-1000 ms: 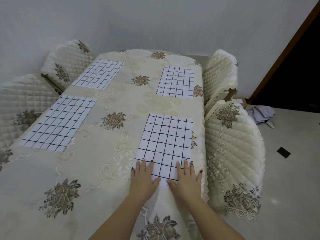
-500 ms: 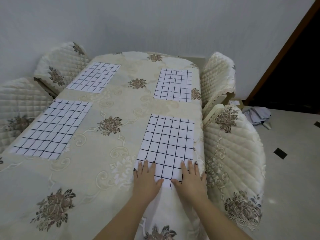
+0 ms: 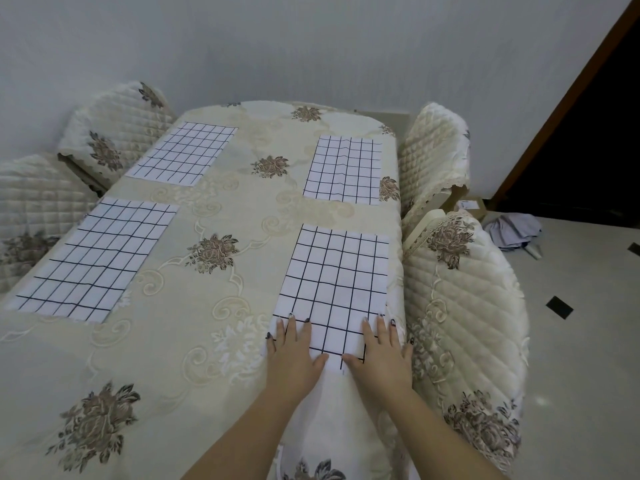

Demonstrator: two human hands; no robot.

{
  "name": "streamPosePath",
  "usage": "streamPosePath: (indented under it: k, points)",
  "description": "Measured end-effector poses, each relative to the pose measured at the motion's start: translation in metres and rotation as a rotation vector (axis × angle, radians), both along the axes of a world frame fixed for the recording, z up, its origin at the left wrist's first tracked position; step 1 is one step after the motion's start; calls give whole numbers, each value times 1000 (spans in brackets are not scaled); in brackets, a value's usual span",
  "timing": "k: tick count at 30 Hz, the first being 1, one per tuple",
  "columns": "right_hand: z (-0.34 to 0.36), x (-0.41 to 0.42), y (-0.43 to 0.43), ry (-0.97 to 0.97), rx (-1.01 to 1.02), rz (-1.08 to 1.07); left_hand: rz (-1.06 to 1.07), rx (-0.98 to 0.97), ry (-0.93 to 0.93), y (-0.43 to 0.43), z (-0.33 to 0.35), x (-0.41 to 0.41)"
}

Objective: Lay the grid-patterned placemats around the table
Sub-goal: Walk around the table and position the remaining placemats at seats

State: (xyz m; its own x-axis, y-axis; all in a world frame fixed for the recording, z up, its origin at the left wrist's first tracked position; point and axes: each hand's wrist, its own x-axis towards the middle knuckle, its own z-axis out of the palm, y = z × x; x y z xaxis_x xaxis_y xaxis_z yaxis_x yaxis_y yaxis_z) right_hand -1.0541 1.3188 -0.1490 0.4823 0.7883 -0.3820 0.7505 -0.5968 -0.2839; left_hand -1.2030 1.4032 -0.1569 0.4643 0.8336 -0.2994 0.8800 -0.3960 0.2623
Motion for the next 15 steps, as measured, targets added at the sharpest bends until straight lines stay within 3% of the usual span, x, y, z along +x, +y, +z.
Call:
streamPosePath:
  k: [15]
  points:
    - [3,5,4,32,1,-8,57,-7,-66,1,3,1]
